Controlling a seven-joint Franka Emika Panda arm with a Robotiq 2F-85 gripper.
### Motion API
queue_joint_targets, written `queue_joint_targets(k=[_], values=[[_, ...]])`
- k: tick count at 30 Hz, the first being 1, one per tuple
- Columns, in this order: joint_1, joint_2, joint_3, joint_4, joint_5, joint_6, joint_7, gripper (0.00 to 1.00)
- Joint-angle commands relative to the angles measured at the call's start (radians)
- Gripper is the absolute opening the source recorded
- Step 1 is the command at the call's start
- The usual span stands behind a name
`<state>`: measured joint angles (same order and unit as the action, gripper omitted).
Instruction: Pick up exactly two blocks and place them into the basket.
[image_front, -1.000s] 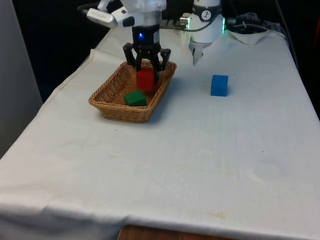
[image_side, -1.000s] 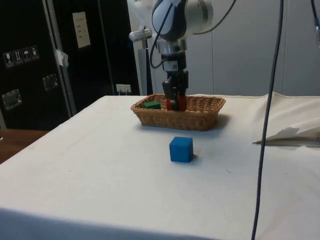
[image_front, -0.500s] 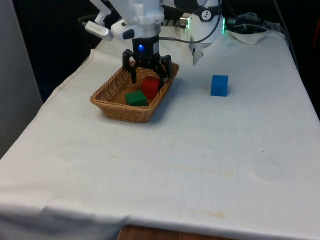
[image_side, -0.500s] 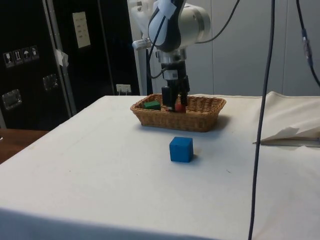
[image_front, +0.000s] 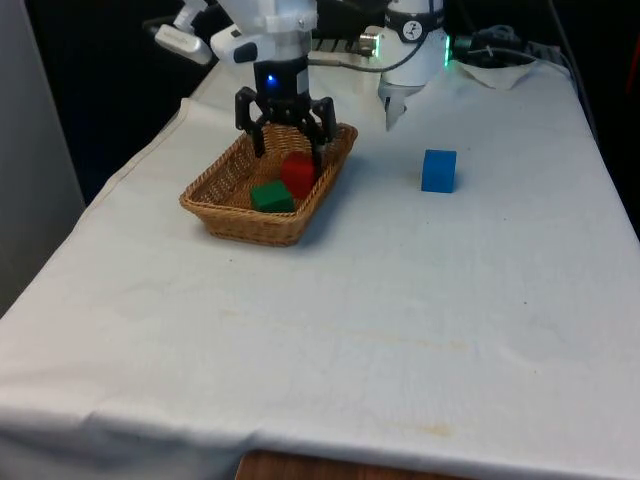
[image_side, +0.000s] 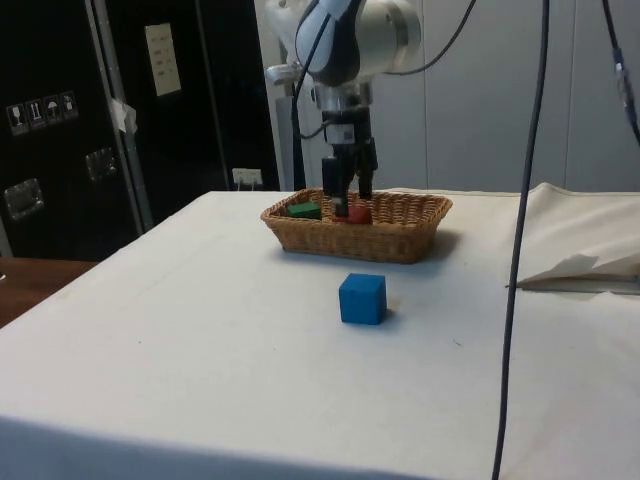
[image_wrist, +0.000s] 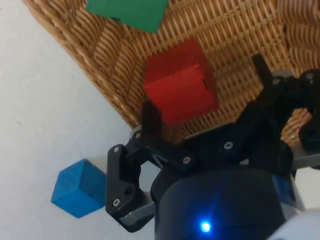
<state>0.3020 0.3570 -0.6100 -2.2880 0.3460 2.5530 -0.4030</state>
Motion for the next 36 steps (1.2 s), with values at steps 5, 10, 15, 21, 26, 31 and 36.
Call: queue_joint_targets(k=[5,10,15,21,26,31,36], values=[[0.005,-0.042,-0.028,0.005,-0.043,-0.038,0.013,1.00],[0.009,-0.075,-0.040,0.012,-0.064,-0.065,0.021,1.00],[0.003,-0.107,-0.030,0.013,-0.066,-0.080,0.022,1.00],[0.028,-0.184,-0.004,-0.010,-0.164,-0.102,0.138,1.00],[0.033,-0.213,0.017,-0.021,-0.189,-0.103,0.176,1.00],[0.028,-0.234,0.049,-0.027,-0.192,-0.102,0.194,1.00],[0.038,-0.257,0.077,-0.037,-0.220,-0.097,0.244,1.00]])
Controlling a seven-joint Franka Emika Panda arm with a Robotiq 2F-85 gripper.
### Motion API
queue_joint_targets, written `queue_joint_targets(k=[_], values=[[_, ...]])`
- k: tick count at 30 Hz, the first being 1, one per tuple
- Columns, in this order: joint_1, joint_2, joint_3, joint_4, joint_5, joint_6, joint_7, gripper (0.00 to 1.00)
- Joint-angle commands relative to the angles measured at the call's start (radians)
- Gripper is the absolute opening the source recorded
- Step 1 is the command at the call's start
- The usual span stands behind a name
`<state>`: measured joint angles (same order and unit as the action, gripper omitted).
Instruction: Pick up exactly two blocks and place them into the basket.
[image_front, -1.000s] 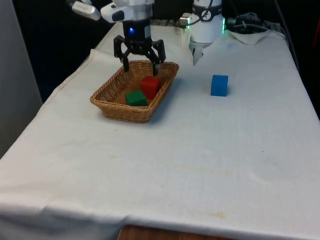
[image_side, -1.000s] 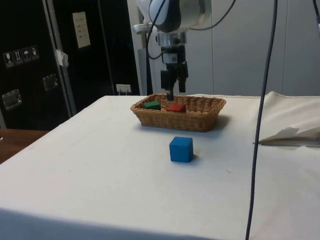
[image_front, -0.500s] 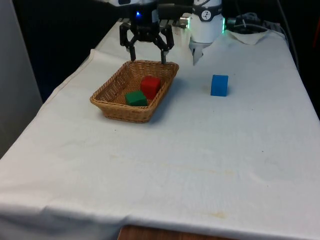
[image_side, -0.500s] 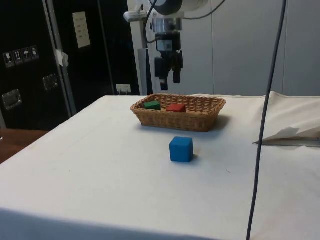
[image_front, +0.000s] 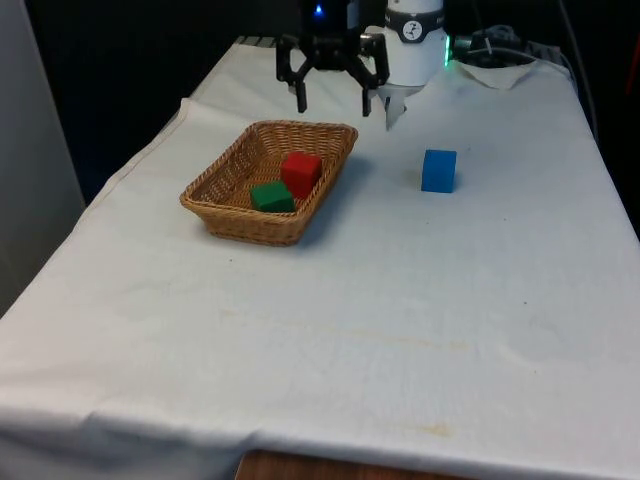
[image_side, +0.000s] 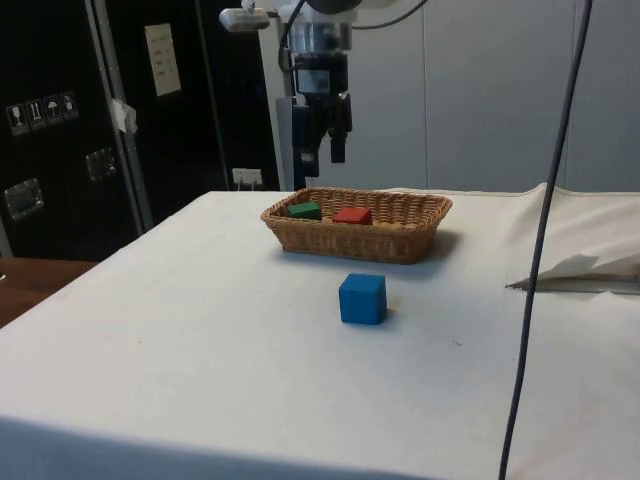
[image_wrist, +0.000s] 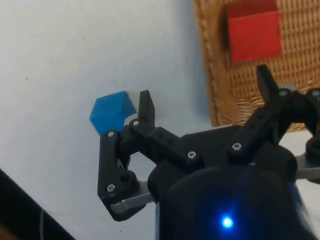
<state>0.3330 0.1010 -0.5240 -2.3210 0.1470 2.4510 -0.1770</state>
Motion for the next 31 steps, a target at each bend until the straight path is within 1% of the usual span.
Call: queue_joint_targets(k=[1,4,5,6,14,15,16,17,18,19,20,22,23,24,26,30,31], values=[[0.008,-0.006,0.004,-0.005,-0.022,0.007,0.029,1.00],[0.008,-0.013,0.023,-0.008,-0.025,0.008,0.043,1.00],[0.001,-0.010,0.026,-0.003,-0.003,0.000,0.021,1.00],[0.009,-0.015,0.030,-0.009,-0.026,0.009,0.048,1.00],[0.009,-0.032,0.087,-0.015,-0.033,0.014,0.086,1.00],[0.003,-0.029,0.090,-0.010,-0.014,0.004,0.066,1.00],[0.009,-0.034,0.093,-0.015,-0.033,0.014,0.088,1.00],[0.009,-0.035,0.099,-0.016,-0.034,0.014,0.092,1.00],[0.010,-0.039,0.112,-0.017,-0.034,0.015,0.098,1.00],[0.010,-0.039,0.112,-0.017,-0.034,0.015,0.098,1.00],[0.010,-0.040,0.124,-0.018,-0.034,0.016,0.103,1.00],[0.010,-0.041,0.136,-0.019,-0.034,0.018,0.108,1.00],[0.004,-0.037,0.134,-0.012,-0.015,0.005,0.087,1.00],[0.010,-0.040,0.142,-0.019,-0.034,0.018,0.111,1.00],[0.009,-0.037,0.159,-0.017,-0.035,0.018,0.118,1.00],[0.005,-0.038,0.168,-0.015,-0.028,0.013,0.111,1.00],[0.005,-0.037,0.169,-0.013,-0.017,0.006,0.103,1.00]])
